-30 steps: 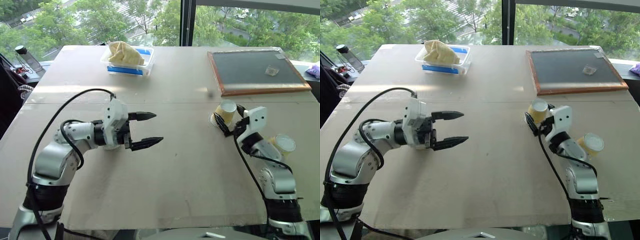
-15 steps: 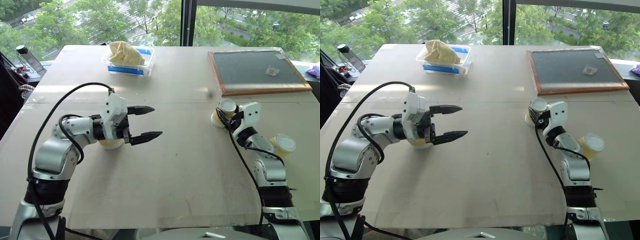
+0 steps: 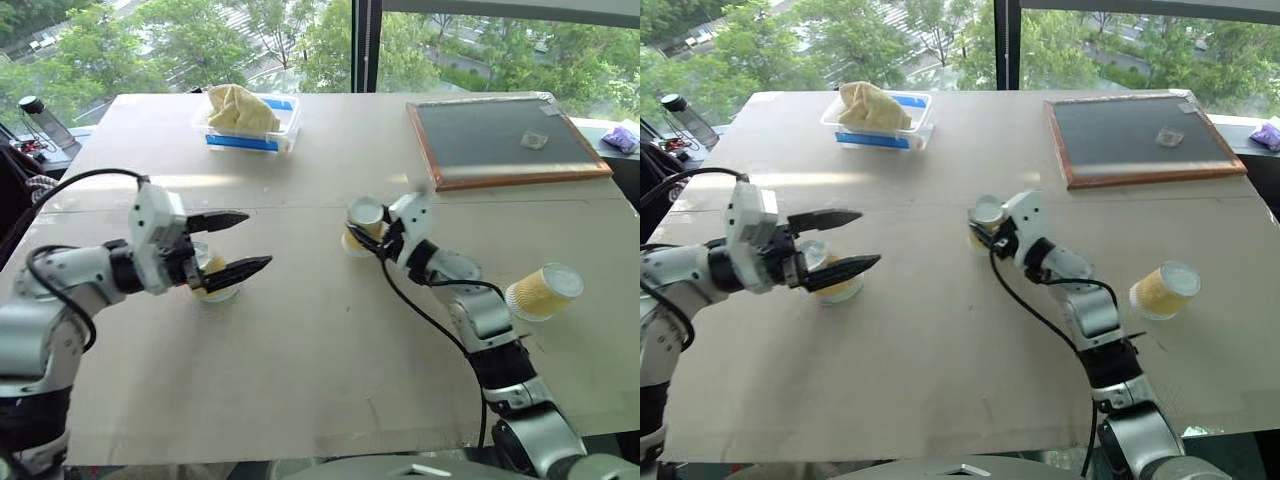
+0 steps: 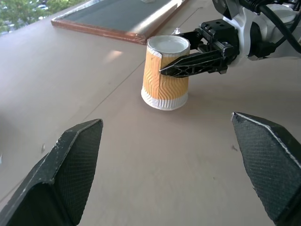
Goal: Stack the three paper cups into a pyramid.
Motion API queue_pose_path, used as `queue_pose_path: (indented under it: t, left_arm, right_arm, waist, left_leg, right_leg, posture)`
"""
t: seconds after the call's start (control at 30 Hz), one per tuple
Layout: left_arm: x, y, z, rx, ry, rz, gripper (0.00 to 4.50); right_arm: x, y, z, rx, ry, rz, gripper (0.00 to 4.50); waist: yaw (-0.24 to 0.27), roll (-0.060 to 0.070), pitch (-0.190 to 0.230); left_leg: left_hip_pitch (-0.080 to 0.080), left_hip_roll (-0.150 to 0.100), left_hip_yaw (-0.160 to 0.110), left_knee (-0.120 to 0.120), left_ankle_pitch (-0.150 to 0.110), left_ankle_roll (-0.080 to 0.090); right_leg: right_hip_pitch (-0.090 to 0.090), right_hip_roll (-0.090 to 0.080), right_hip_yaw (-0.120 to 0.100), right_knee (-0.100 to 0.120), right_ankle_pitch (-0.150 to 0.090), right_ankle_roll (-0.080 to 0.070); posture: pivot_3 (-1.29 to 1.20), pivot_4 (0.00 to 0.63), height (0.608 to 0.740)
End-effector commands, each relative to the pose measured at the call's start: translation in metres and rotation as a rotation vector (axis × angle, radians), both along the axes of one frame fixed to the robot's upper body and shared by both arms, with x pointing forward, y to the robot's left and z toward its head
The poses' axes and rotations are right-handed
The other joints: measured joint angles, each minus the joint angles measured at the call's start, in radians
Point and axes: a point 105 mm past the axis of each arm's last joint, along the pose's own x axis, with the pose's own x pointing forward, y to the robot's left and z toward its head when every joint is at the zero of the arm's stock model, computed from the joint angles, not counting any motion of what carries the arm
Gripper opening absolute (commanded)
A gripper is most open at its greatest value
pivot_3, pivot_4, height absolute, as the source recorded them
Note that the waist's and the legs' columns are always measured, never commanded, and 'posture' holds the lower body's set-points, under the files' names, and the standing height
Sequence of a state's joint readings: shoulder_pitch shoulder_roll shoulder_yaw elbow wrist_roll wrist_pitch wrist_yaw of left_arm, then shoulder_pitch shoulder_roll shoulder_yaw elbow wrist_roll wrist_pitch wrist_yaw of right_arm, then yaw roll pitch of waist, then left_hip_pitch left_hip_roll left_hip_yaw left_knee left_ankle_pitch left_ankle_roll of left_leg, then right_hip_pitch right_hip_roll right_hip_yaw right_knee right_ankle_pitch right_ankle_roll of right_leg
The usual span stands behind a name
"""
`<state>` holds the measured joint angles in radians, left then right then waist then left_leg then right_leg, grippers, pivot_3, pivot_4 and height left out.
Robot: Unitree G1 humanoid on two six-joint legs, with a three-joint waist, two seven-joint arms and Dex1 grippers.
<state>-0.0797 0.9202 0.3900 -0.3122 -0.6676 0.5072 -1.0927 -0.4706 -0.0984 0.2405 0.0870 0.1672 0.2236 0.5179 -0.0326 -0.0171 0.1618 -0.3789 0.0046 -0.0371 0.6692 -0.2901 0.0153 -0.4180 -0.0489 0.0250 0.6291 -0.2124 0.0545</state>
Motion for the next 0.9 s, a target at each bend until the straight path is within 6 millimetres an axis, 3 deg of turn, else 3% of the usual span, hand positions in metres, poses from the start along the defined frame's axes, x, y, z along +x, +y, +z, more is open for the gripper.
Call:
queue_pose_path:
  t: [0.03, 0.07, 0.1, 0.2, 0.3, 0.47, 0.57, 0.67, 0.83, 0.9]
  left_arm:
    - [-0.008, 0.004, 0.010, 0.052, -0.037, 0.004, 4.50]
    - [-0.008, 0.006, 0.009, 0.061, -0.035, 0.012, 4.50]
    - [-0.009, 0.007, 0.008, 0.063, -0.034, 0.017, 4.50]
    - [-0.010, 0.005, 0.008, 0.057, -0.032, 0.016, 4.50]
    - [-0.012, 0.002, 0.010, 0.054, -0.027, 0.002, 4.50]
    - [-0.015, -0.016, 0.017, 0.034, -0.009, -0.082, 4.50]
    - [-0.015, -0.046, 0.021, 0.015, 0.008, -0.202, 4.50]
    - [-0.010, -0.068, 0.022, 0.006, 0.010, -0.294, 4.50]
    - [-0.005, -0.095, 0.027, -0.013, 0.003, -0.429, 4.50]
    - [-0.004, -0.102, 0.028, -0.008, 0.003, -0.473, 4.50]
  right_arm:
    - [0.003, 0.012, 0.005, -0.005, -0.023, 0.037, 2.18]
    - [0.004, 0.014, 0.004, -0.008, -0.021, 0.051, 2.18]
    - [0.002, 0.017, 0.004, -0.010, -0.015, 0.079, 3.23]
    - [-0.004, 0.019, 0.006, -0.009, -0.034, 0.132, 4.44]
    - [-0.006, 0.004, 0.012, -0.006, -0.078, 0.090, 4.44]
    - [-0.026, -0.029, 0.021, -0.025, -0.131, 0.072, 4.44]
    - [-0.050, -0.067, 0.025, -0.051, -0.157, -0.020, 4.44]
    - [-0.068, -0.109, 0.040, -0.033, -0.234, -0.222, 4.44]
    - [-0.097, -0.181, 0.049, -0.077, -0.315, -0.614, 4.44]
    - [-0.108, -0.198, 0.049, -0.120, -0.337, -0.713, 4.44]
  waist:
    - [0.001, 0.000, 0.000]
    - [0.001, 0.000, 0.000]
    - [0.001, 0.000, 0.000]
    - [-0.002, 0.000, 0.000]
    - [-0.006, 0.000, 0.000]
    - [-0.002, -0.001, 0.000]
    - [0.009, 0.000, 0.000]
    - [0.026, 0.000, 0.000]
    - [0.018, -0.001, -0.001]
    - [0.022, -0.001, -0.001]
  left_leg:
    - [0.000, 0.000, 0.000, 0.000, 0.000, 0.000]
    - [0.000, -0.001, 0.000, 0.000, 0.000, 0.000]
    - [0.000, -0.001, 0.000, 0.000, 0.001, -0.001]
    - [0.000, -0.002, 0.000, 0.000, 0.003, -0.005]
    - [0.000, -0.001, 0.000, -0.001, 0.003, -0.005]
    - [-0.001, -0.002, -0.001, -0.001, 0.002, -0.004]
    - [-0.001, -0.002, -0.001, 0.000, 0.001, -0.001]
    - [-0.001, -0.003, 0.000, 0.000, 0.000, -0.001]
    - [0.001, -0.002, 0.003, 0.001, 0.001, -0.001]
    - [0.001, -0.002, 0.002, 0.001, 0.001, -0.001]
  right_leg:
    - [0.000, 0.000, 0.000, 0.000, 0.000, 0.000]
    - [0.000, 0.000, 0.000, -0.001, 0.000, 0.000]
    - [0.000, -0.001, 0.000, -0.001, 0.000, 0.000]
    - [0.000, -0.001, 0.000, -0.001, 0.000, 0.000]
    - [0.000, 0.000, -0.001, -0.001, 0.000, 0.000]
    - [0.000, -0.001, 0.000, -0.001, 0.000, 0.000]
    - [0.000, -0.001, 0.000, -0.001, 0.000, 0.000]
    - [0.002, -0.001, -0.004, -0.001, 0.000, 0.000]
    - [0.002, 0.002, 0.000, 0.001, 0.000, 0.000]
    - [0.002, 0.002, 0.000, 0.002, 0.000, 0.000]
  posture:
    - [0.00, 0.150, 0.740]
    - [0.00, 0.150, 0.740]
    - [0.00, 0.150, 0.740]
    - [0.00, 0.150, 0.740]
    - [0.00, 0.150, 0.740]
    - [0.00, 0.150, 0.740]
    - [0.00, 0.150, 0.740]
    - [0.00, 0.150, 0.740]
    - [0.00, 0.150, 0.740]
    - [0.00, 0.150, 0.740]
